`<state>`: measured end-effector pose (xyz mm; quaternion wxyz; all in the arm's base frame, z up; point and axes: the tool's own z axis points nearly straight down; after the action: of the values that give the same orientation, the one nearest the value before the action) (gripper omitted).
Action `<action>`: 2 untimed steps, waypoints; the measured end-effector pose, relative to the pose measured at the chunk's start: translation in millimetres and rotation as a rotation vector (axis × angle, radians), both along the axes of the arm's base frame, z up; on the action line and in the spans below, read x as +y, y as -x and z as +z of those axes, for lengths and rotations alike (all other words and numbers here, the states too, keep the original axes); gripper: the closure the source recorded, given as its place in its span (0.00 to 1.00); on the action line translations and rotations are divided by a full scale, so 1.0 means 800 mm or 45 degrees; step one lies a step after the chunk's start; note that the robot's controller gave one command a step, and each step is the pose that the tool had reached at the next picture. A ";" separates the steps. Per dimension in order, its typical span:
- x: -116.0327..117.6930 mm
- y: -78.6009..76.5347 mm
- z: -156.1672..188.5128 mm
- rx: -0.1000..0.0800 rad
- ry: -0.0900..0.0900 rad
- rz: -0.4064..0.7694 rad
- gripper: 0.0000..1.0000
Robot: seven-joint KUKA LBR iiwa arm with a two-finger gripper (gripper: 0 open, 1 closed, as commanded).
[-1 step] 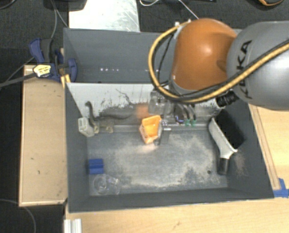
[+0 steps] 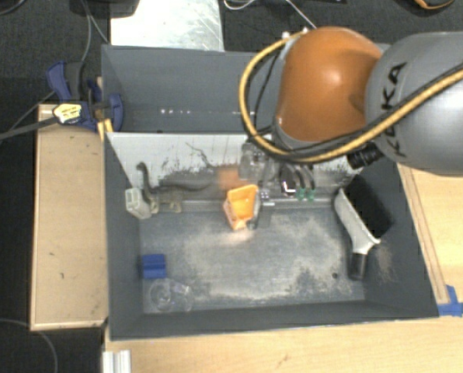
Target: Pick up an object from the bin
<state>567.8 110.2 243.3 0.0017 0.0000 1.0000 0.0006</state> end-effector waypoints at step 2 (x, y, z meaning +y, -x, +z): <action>-0.030 0.004 -0.092 -0.001 -0.001 0.046 0.00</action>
Offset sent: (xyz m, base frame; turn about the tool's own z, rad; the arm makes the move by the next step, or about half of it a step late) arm -0.0037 -0.0241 -0.0743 -0.0359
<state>564.4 86.3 169.7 0.0022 -0.0180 0.9998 0.0009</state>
